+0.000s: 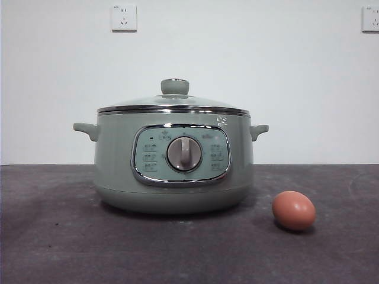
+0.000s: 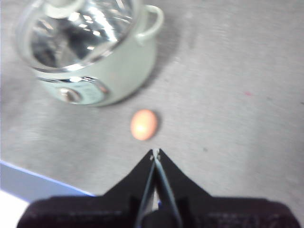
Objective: Pick up the egg,open the lid,put the egg in the pot,close the lid
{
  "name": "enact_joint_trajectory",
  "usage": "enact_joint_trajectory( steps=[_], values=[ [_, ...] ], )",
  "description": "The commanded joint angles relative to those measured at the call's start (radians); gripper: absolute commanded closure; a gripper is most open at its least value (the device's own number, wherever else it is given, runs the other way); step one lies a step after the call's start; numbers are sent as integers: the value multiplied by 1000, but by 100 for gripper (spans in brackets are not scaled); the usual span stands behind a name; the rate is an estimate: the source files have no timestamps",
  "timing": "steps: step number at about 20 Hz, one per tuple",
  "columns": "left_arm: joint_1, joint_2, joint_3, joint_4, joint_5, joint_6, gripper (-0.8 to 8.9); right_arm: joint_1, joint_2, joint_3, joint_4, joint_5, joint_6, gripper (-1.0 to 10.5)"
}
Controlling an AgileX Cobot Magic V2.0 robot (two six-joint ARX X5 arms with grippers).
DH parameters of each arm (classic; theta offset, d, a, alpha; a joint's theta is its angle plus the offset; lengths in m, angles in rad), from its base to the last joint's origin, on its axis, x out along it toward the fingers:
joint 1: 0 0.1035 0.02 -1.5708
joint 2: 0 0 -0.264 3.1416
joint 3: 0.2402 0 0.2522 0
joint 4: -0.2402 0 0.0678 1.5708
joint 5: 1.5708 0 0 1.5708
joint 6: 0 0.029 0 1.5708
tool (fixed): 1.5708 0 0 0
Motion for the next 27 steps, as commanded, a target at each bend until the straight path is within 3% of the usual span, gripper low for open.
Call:
enact_joint_trajectory(
  steps=[1, 4, 5, 7, 8, 20, 27],
  values=[
    [1, -1, 3, 2, 4, 19, 818, 3, 9, 6, 2, -10, -9, 958],
    [1, 0, 3, 1, 1, 18, 789, 3, 19, 6, 8, -11, -5, 845],
    [1, 0, 3, 2, -4, 11, 650, 3, 22, 6, 9, -10, 1, 706],
    [1, 0, 3, 2, -4, 6, 240, 3, 27, 6, 10, -11, 7, 411],
    [1, 0, 3, 2, -3, 6, 187, 3, 32, 6, 10, -11, 7, 347],
    [1, 0, 3, -3, -3, 6, 188, 16, 48, 6, 10, -12, 7, 349],
    [1, 0, 3, -3, -3, 6, 188, 142, 199, 6, 13, -10, 6, 351]
  ],
)
